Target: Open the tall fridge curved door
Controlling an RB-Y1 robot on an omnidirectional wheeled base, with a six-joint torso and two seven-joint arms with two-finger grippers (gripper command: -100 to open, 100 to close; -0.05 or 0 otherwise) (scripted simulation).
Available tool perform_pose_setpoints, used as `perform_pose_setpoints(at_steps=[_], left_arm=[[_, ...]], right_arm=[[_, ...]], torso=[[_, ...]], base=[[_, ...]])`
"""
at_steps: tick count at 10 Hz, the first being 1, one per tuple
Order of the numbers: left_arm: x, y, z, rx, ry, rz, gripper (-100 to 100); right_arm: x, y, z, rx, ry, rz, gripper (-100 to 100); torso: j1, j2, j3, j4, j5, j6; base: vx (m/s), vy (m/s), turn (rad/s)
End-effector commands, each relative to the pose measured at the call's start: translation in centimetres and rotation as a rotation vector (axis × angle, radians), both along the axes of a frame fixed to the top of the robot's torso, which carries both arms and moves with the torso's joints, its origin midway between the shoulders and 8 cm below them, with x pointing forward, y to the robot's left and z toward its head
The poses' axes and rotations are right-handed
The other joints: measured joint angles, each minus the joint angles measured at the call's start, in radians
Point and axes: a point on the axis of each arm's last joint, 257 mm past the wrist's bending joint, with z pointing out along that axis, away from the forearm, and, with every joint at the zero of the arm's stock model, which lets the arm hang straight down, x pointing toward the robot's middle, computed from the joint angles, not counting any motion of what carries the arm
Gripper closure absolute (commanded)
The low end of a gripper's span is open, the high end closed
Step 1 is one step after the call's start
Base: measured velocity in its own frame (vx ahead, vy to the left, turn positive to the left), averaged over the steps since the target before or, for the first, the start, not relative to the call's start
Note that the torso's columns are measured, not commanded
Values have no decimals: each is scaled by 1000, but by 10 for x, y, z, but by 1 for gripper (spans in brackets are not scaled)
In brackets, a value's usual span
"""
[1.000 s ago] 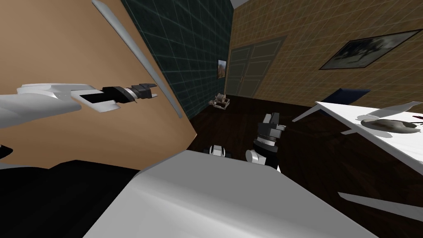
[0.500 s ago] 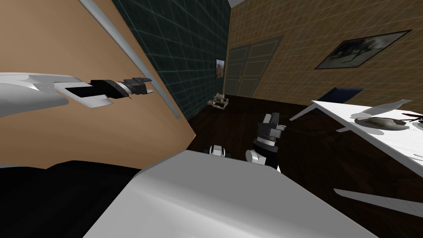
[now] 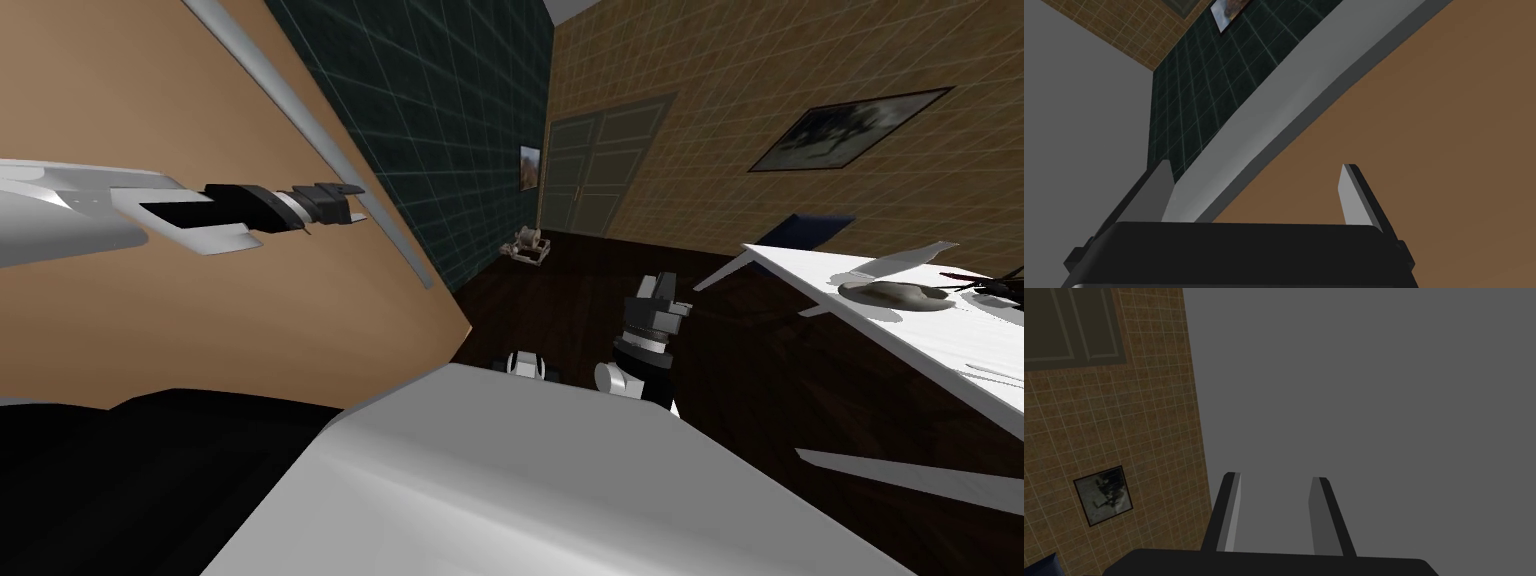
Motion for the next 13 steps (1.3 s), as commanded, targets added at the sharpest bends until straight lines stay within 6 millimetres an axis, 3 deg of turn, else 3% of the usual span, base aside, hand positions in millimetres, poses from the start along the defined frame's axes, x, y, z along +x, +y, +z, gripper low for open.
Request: perform_pose_setpoints(at_steps=[1, 3, 4, 5, 6, 8, 10, 11, 12, 13], left_arm=[[-1, 6, 16, 18, -8, 19, -100], [-1, 5, 15, 14, -8, 18, -100], [-1, 5, 15, 14, -8, 18, 100], [4, -23, 15, 15, -6, -60, 100], [4, -23, 15, 15, -6, -60, 100], [8, -32, 25, 16, -27, -77, 100], [5, -27, 22, 15, -20, -67, 100], [6, -52, 16, 15, -6, -138, 100], [6, -52, 16, 15, -6, -138, 100], [7, -66, 17, 15, -7, -177, 100]], right_arm=[[0, 0, 0, 0, 0, 0, 0], [0, 0, 0, 0, 0, 0, 0], [0, 0, 0, 0, 0, 0, 0], [0, 0, 0, 0, 0, 0, 0], [0, 0, 0, 0, 0, 0, 0], [0, 0, 0, 0, 0, 0, 0], [0, 0, 0, 0, 0, 0, 0], [0, 0, 0, 0, 0, 0, 0], [0, 0, 0, 0, 0, 0, 0], [0, 0, 0, 0, 0, 0, 0]], torso=[[2, 1, 0, 0, 1, 0], [4, 3, 2, 1, 2, 0], [4, 4, 3, 1, 2, 0], [2, 3, 2, 1, 1, 0], [-6, 10, 6, 1, 1, 3], [2, 4, 2, 4, -1, -2], [4, 2, 0, 6, -3, -2], [2, 4, 2, 5, -2, -2], [-4, 11, 7, 2, 0, 2], [-5, 12, 9, 2, 2, 0]], base=[[24, -24, -23], [4, -5, -1], [0, 0, 0], [-171, -95, 27], [-222, -140, -31], [-98, -46, -12], [17, 22, 1], [-117, -23, 37], [-217, -98, -37], [-250, -125, -30]])
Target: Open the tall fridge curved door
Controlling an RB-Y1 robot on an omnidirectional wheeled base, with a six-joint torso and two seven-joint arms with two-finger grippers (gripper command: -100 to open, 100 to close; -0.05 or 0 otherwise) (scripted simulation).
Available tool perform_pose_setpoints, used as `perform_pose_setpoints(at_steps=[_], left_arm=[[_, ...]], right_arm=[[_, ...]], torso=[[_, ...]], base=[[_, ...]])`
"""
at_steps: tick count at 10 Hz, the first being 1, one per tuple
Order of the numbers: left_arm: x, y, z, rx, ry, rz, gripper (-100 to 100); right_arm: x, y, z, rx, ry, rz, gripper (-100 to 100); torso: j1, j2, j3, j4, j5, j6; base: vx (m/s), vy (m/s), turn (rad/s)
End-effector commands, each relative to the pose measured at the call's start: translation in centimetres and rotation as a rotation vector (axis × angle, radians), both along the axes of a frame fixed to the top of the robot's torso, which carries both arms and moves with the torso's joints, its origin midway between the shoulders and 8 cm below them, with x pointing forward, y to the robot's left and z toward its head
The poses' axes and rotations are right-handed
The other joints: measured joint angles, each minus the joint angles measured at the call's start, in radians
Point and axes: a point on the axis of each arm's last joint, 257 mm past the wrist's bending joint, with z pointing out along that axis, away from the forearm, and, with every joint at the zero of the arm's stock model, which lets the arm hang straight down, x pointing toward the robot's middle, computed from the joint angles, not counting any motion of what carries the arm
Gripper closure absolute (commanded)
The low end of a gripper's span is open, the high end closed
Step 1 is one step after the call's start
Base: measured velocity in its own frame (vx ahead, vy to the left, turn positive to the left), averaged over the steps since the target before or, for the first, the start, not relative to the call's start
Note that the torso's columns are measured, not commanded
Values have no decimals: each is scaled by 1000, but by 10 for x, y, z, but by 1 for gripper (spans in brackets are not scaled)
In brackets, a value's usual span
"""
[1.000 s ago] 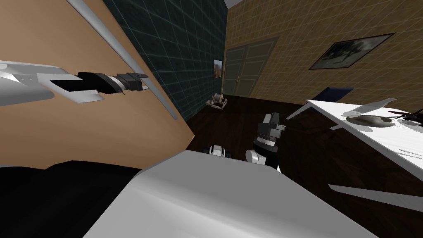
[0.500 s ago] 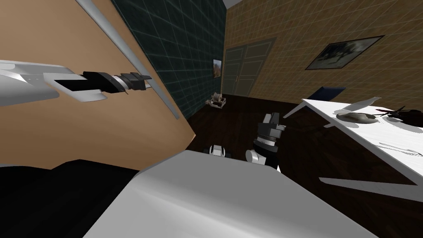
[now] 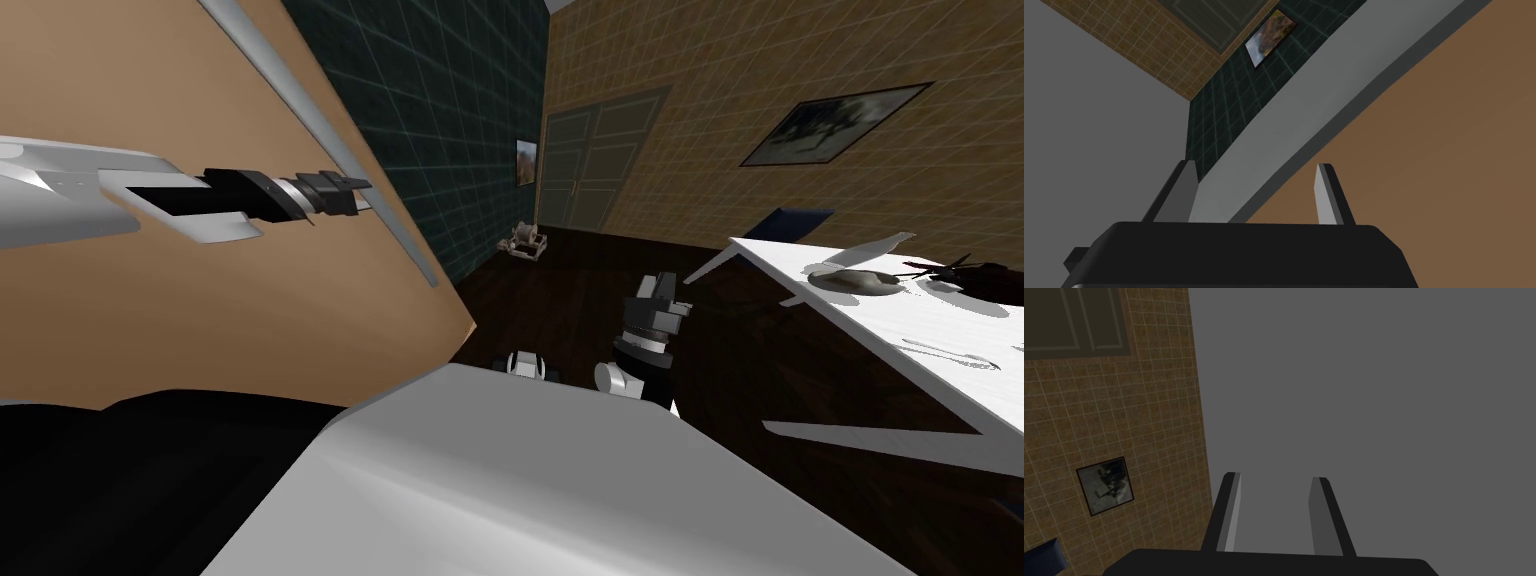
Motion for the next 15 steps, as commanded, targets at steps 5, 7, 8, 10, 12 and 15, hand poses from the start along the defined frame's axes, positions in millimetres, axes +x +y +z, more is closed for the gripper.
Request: perform_pose_setpoints(at_steps=[5, 7, 8, 10, 12, 15], left_arm=[[-2, -46, -4, -4, 9, -131, 100], [-4, -74, -2, -3, 9, -209, 100], [-4, -74, -2, -3, 9, -209, 100], [-4, -78, -4, 2, 11, -223, 100], [-11, -110, -7, 1, 18, -320, 100], [-14, -125, -7, 1, 18, -364, 100]], right_arm=[[0, 0, 0, 0, 0, 0, 0], [0, 0, 0, 0, 0, 0, 0], [0, 0, 0, 0, 0, 0, 0], [0, 0, 0, 0, 0, 0, 0], [0, 0, 0, 0, 0, 0, 0], [0, 0, 0, 0, 0, 0, 0]], torso=[[12, -10, -9, 4, -3, -5], [7, -6, -5, 2, -1, -2], [1, 0, -1, 1, -1, 1], [3, -6, -5, 1, -2, 0], [7, -5, -5, 0, -1, 0], [11, -9, -7, 2, 0, -5]], base=[[-154, -88, -4], [-109, -56, 26], [-173, -72, -16], [-130, -75, -16], [-242, -26, 26], [-149, -29, -2]])
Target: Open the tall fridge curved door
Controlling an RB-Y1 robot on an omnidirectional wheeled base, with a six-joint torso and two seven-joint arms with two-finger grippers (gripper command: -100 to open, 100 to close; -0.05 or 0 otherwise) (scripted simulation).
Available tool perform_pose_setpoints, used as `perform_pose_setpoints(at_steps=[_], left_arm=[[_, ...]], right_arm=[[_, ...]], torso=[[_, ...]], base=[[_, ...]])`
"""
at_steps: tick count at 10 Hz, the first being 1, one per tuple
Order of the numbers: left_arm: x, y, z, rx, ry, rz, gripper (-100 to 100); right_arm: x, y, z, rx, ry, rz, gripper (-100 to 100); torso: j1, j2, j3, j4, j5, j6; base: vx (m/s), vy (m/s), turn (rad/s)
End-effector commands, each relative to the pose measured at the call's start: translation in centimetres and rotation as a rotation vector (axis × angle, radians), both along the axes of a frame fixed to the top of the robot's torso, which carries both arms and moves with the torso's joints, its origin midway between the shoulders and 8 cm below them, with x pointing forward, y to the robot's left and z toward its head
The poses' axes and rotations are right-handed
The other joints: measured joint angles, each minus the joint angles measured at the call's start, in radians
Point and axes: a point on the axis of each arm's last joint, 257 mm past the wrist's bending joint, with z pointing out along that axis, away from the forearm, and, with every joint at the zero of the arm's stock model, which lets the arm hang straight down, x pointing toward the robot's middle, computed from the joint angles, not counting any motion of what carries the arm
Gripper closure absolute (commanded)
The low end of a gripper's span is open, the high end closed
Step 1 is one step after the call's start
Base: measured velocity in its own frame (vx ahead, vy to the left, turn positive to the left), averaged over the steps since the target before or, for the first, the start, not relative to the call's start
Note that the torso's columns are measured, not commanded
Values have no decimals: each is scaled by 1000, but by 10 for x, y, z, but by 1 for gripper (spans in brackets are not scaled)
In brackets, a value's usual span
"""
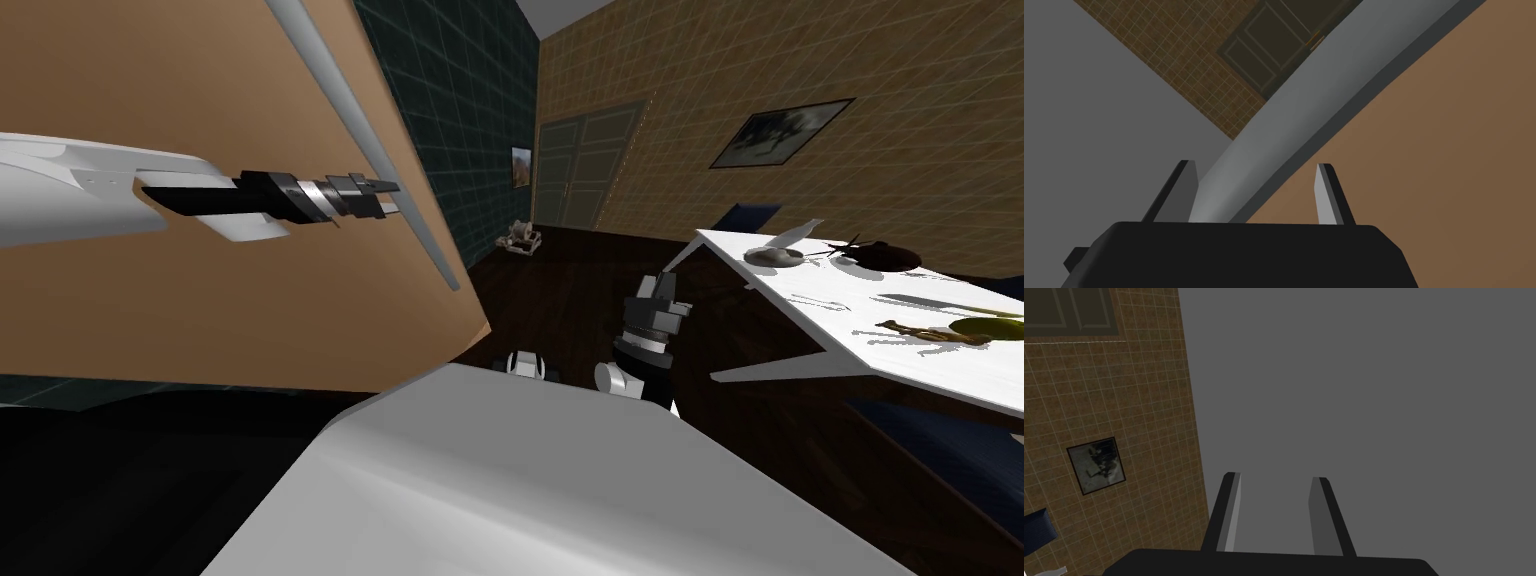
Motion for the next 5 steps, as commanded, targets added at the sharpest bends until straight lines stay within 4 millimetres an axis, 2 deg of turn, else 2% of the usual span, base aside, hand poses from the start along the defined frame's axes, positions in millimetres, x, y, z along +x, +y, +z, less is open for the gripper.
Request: perform_pose_setpoints(at_steps=[1, 2, 3, 4, 5], left_arm=[[-8, -29, 5, -5, -6, -90, 100], [-8, -29, 5, -5, -6, -90, 100], [-13, -43, 6, -5, -7, -133, 100], [-13, -43, 6, -5, -7, -133, 100], [-19, -57, 7, -6, -8, -177, 100]], right_arm=[[0, 0, 0, 0, 0, 0, 0], [0, 0, 0, 0, 0, 0, 0], [0, 0, 0, 0, 0, 0, 0], [0, 0, 0, 0, 0, 0, 0], [0, 0, 0, 0, 0, 0, 0]], torso=[[2, -3, -3, 1, -1, -1], [-2, 5, 3, -1, 1, 3], [-2, 7, 5, 0, 1, 2], [-2, 6, 5, 0, 1, 1], [0, 2, 1, 1, 0, 1]], base=[[-181, -13, 91], [-220, -16, 13], [-208, -32, 4], [-148, -17, 7], [-157, -4, 34]])
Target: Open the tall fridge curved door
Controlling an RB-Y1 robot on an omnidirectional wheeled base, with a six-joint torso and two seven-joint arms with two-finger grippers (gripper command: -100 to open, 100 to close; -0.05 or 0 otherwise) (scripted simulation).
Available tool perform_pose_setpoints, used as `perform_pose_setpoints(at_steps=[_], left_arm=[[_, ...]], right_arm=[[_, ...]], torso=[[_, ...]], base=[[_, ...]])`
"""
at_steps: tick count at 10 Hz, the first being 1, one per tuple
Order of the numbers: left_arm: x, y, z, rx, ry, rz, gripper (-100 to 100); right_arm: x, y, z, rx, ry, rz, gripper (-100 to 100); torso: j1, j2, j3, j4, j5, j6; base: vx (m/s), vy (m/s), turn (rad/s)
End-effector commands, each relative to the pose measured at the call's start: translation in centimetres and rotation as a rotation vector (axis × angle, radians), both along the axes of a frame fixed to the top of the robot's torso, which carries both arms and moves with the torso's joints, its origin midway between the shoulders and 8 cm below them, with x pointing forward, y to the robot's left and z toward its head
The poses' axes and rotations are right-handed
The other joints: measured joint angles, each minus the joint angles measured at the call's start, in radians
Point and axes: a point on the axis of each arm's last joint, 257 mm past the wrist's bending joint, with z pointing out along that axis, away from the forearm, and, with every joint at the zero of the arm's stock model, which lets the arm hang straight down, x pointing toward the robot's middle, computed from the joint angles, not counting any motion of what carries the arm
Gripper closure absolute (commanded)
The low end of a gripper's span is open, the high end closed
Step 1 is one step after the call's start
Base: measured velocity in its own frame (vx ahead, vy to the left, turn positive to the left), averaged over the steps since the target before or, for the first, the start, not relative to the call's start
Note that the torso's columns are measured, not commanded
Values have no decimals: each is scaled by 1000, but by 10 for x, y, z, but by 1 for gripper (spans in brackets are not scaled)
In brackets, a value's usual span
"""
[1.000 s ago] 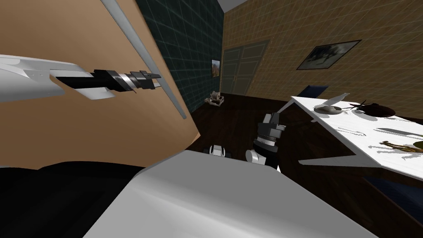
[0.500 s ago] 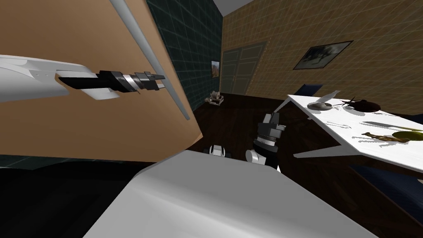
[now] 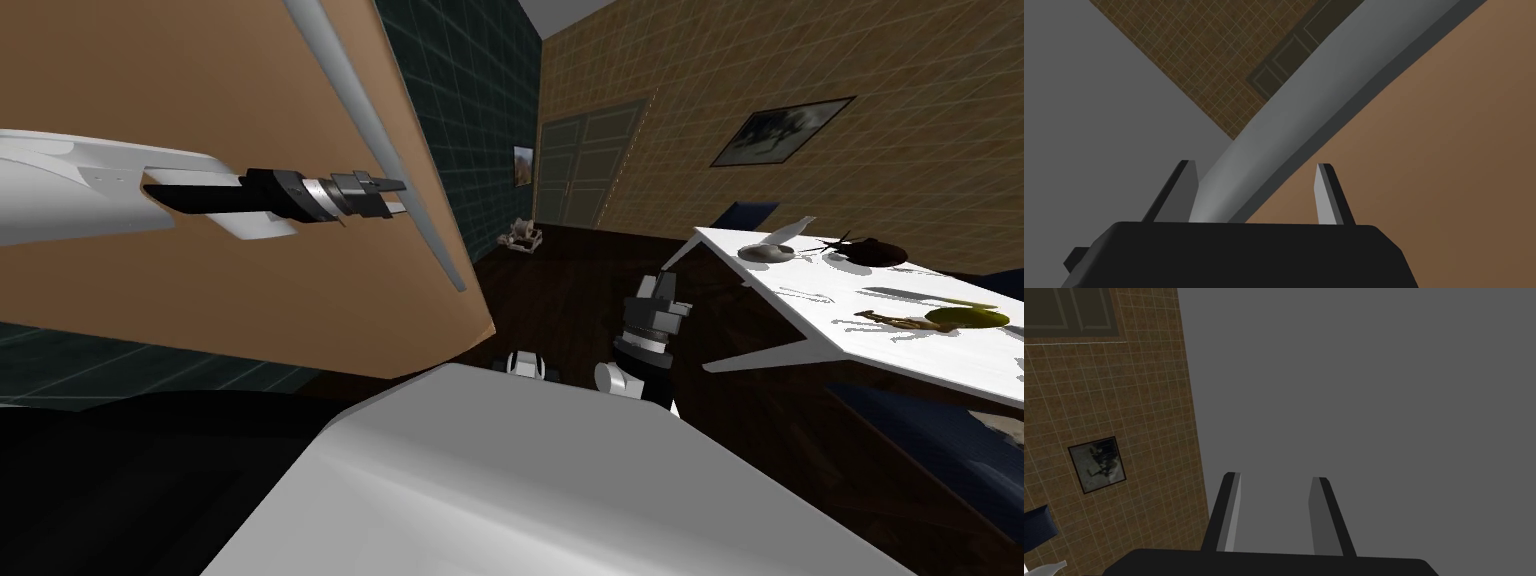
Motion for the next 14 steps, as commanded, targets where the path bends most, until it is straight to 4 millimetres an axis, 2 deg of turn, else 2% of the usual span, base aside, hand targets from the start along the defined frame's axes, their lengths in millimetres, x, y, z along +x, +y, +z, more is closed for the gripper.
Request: perform_pose_setpoints(at_steps=[1, 3, 4, 6, 10, 11, 13, 14], left_arm=[[-12, -29, 5, -6, -7, -89, 100], [-25, -56, 7, -7, -10, -176, 100], [-25, -59, 12, -6, -21, -184, 100], [-25, -56, 0, -4, 0, -178, 100], [-57, -102, 0, -4, 4, -344, 100], [-57, -102, 0, -4, 4, -344, 100], [-74, -122, 1, -6, 3, -425, 100], [-74, -122, 1, -6, 3, -425, 100]], right_arm=[[0, 0, 0, 0, 0, 0, 0], [0, 0, 0, 0, 0, 0, 0], [0, 0, 0, 0, 0, 0, 0], [0, 0, 0, 0, 0, 0, 0], [0, 0, 0, 0, 0, 0, 0], [0, 0, 0, 0, 0, 0, 0], [0, 0, 0, 0, 0, 0, 0], [0, 0, 0, 0, 0, 0, 0]], torso=[[0, 1, 0, 0, 0, 0], [-5, 4, 3, -1, 0, 3], [-6, 3, 2, -1, -2, 4], [-7, -7, -6, -1, -5, 3], [-3, 3, 3, -3, 2, 3], [0, 3, 3, -3, 2, 2], [-1, -2, -2, -2, 0, 1], [-2, -2, -2, -3, 0, 3]], base=[[-244, -14, 30], [-259, -35, 55], [-217, -10, -9], [-71, -9, -11], [-196, 82, 10], [-230, 42, -2], [-222, 60, 30], [-158, 64, -19]])
